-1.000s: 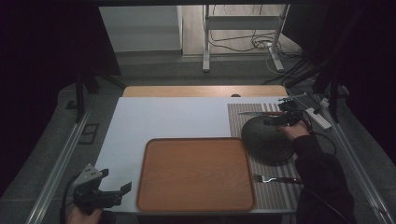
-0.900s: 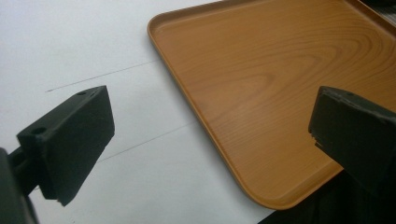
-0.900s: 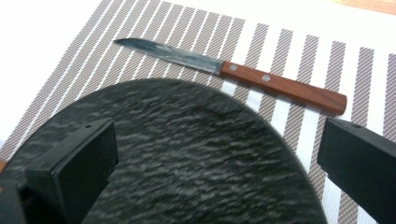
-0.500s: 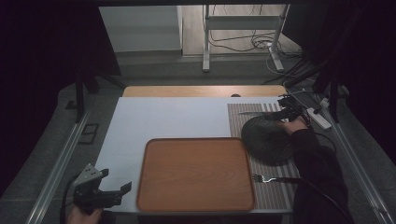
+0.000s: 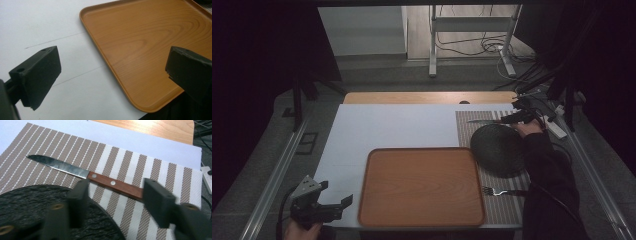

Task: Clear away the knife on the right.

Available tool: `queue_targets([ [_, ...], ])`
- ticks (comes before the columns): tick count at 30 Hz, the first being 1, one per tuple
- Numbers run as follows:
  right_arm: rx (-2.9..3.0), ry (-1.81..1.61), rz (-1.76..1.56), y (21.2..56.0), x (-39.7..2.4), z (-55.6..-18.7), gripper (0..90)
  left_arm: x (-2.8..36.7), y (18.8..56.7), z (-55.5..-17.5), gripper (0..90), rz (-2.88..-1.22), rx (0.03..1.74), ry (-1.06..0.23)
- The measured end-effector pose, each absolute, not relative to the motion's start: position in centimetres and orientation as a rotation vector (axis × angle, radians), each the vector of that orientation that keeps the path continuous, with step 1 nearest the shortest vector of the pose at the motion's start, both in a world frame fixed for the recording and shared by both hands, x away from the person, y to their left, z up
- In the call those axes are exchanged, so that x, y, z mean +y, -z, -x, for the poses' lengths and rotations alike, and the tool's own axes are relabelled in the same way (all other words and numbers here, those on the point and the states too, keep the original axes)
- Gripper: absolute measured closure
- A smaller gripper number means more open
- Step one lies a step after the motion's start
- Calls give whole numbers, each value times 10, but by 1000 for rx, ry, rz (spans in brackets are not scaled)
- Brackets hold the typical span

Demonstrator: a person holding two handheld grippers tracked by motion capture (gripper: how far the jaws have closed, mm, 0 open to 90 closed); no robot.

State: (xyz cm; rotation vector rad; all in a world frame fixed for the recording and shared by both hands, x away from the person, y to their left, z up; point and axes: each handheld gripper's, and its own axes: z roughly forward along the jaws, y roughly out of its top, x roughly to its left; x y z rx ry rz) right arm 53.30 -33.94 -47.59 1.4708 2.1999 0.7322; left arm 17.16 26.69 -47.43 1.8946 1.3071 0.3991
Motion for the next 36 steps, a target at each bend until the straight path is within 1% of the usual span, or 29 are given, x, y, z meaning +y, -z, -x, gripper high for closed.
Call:
queue_targets([
  [1, 2202, -733, -1475, 476, -341, -535, 543, 267, 474, -172, 9, -1895, 1307, -399],
  [3, 2214, -729, -1466, 478, -343, -537, 654, 267, 474, -172, 9, -1896, 1306, -400],
  [5, 2223, -721, -1462, 479, -345, -540, 793, 267, 474, -172, 9, -1897, 1306, -400],
  [7, 2223, -703, -1467, 481, -346, -543, 888, 267, 474, -172, 10, -1898, 1305, -401],
  [23, 2170, -639, -1503, 503, -352, -566, 892, 266, 474, -172, 10, -1904, 1305, -402],
  [36, 2238, -622, -1572, 503, -363, -549, 892, 265, 474, -172, 11, -1912, 1298, -408],
])
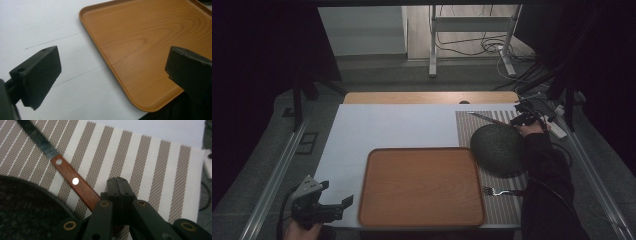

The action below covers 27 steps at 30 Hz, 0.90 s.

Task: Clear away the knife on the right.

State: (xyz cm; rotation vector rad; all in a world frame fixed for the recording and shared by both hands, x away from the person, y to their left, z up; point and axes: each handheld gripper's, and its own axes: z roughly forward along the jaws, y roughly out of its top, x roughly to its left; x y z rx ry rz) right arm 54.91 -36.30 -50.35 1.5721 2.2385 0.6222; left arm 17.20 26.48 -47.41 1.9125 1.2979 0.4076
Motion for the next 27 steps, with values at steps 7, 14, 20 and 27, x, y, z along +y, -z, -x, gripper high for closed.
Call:
queue_targets([
  [7, 2291, -605, -1560, 502, -363, -540, 892, 264, 474, -173, 12, -1918, 1294, -409],
  [14, 2331, -585, -1553, 500, -360, -537, 891, 264, 474, -173, 13, -1922, 1292, -411],
  [20, 2283, -634, -1550, 490, -360, -538, 812, 263, 474, -173, 13, -1924, 1292, -412],
  [27, 2245, -684, -1564, 481, -351, -543, 531, 264, 474, -173, 14, -1924, 1292, -411],
])
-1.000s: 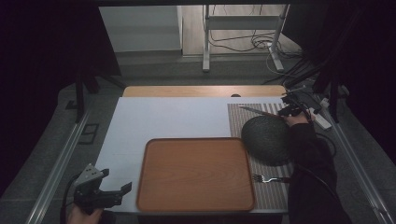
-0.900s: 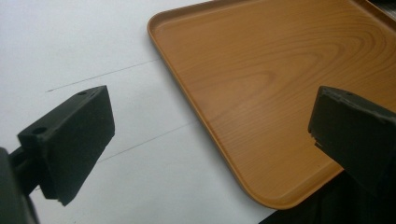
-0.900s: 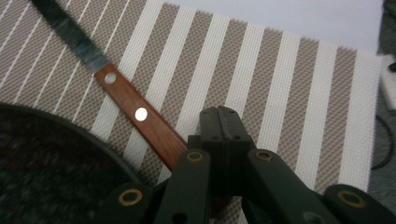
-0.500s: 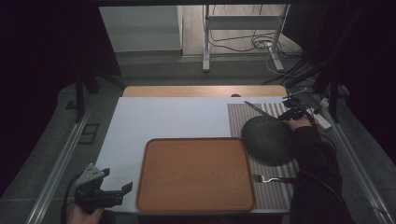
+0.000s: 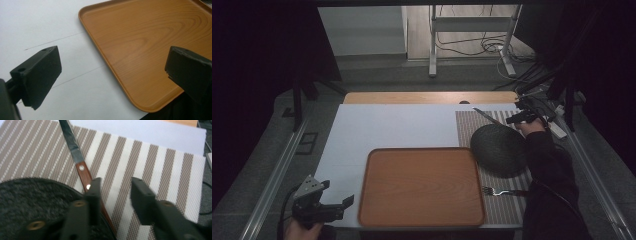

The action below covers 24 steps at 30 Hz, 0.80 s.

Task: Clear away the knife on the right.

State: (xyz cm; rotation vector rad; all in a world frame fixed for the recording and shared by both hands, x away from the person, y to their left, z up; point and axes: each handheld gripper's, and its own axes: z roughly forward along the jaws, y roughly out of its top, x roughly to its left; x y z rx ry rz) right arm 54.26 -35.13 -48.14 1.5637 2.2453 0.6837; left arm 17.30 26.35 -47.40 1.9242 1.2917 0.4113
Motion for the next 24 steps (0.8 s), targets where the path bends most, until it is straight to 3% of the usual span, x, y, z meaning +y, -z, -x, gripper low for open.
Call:
queue_targets([
  [4, 2224, -694, -1557, 480, -344, -545, 349, 264, 474, -173, 15, -1925, 1292, -411],
  [11, 2232, -680, -1532, 483, -329, -551, 127, 263, 474, -173, 15, -1922, 1295, -410],
  [18, 2222, -663, -1554, 484, -315, -558, 0, 264, 474, -173, 15, -1920, 1297, -407],
  [24, 2235, -613, -1567, 491, -307, -565, 0, 264, 474, -173, 15, -1918, 1298, -406],
])
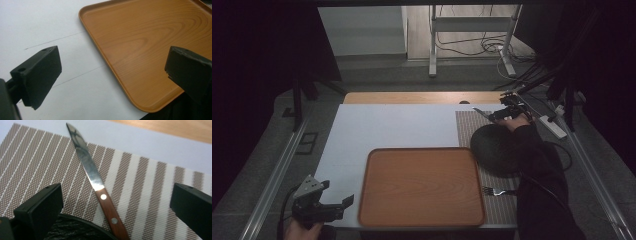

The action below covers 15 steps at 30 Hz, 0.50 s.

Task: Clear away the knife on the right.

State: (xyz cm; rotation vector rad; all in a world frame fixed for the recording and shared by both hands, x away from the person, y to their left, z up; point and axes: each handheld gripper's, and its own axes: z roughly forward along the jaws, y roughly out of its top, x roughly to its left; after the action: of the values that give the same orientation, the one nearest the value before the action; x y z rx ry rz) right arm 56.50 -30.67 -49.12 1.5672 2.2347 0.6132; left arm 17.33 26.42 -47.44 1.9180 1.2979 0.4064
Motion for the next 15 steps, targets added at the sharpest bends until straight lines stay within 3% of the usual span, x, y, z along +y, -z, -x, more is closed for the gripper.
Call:
queue_targets([
  [7, 2248, -568, -1583, 504, -310, -570, 15, 264, 474, -173, 15, -1918, 1299, -408],
  [15, 2261, -568, -1567, 508, -320, -570, 216, 264, 474, -173, 15, -1918, 1299, -408],
])
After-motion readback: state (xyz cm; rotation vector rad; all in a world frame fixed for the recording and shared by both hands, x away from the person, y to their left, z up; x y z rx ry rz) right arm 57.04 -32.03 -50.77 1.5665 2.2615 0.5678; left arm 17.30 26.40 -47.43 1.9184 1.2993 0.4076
